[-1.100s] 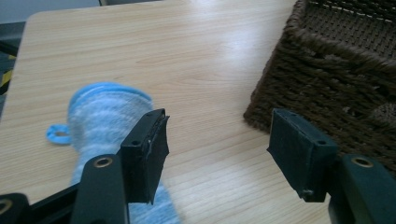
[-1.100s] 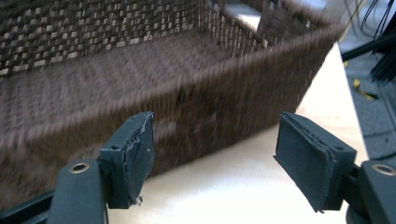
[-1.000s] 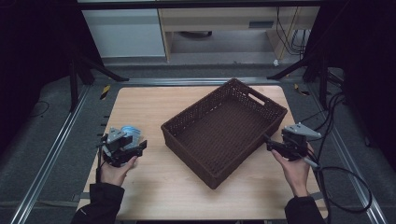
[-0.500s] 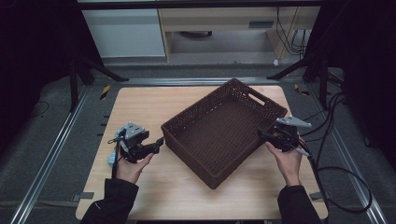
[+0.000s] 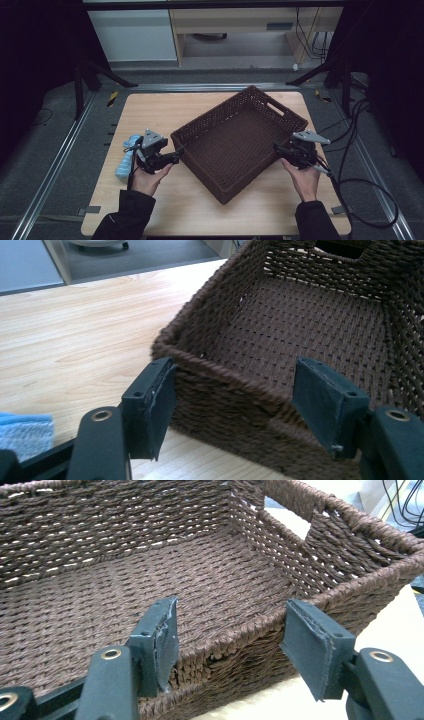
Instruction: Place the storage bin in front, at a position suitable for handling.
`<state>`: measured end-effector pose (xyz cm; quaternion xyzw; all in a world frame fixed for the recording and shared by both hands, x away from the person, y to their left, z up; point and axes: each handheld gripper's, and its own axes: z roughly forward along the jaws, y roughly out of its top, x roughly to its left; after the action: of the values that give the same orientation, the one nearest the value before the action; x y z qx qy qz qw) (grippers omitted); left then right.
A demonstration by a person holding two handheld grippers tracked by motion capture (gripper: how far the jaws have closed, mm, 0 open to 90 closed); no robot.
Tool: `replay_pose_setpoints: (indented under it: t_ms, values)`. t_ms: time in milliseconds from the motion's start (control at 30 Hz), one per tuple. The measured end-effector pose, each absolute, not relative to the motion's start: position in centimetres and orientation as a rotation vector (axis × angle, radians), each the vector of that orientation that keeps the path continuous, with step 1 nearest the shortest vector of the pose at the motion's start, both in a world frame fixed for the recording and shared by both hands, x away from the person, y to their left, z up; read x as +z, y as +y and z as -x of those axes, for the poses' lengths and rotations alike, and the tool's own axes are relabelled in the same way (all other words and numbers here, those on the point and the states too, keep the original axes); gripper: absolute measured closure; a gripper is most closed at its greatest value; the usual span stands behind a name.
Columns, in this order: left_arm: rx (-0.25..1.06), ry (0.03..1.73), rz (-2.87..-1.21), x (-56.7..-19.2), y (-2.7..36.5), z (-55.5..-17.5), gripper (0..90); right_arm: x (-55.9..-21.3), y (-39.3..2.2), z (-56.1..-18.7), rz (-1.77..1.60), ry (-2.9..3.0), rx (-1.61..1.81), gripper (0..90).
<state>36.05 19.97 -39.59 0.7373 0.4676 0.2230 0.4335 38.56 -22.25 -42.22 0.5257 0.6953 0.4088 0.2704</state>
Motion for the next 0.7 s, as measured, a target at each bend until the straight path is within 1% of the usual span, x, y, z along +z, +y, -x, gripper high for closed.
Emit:
replay_pose_setpoints:
  t_ms: [167, 367, 400, 700]
  values:
    - [0.541, 1.165, -1.850, -39.8, 19.0, -36.1, 31.9, -42.1, -21.6, -37.7, -1.419, 1.873, 1.100, 39.0]
    - [0.584, 1.179, -1.913, -40.9, 17.5, -36.3, 32.0, -41.9, -21.2, -37.4, -1.390, 1.882, 1.078, 37.5]
    - [0.588, 1.181, -1.915, -41.1, 17.4, -36.4, 32.9, -41.8, -21.4, -37.5, -1.383, 1.901, 1.083, 32.9]
    - [0.593, 1.197, -1.926, -41.4, 18.2, -37.7, 33.7, -40.5, -22.8, -37.7, -1.346, 1.854, 1.063, 32.0]
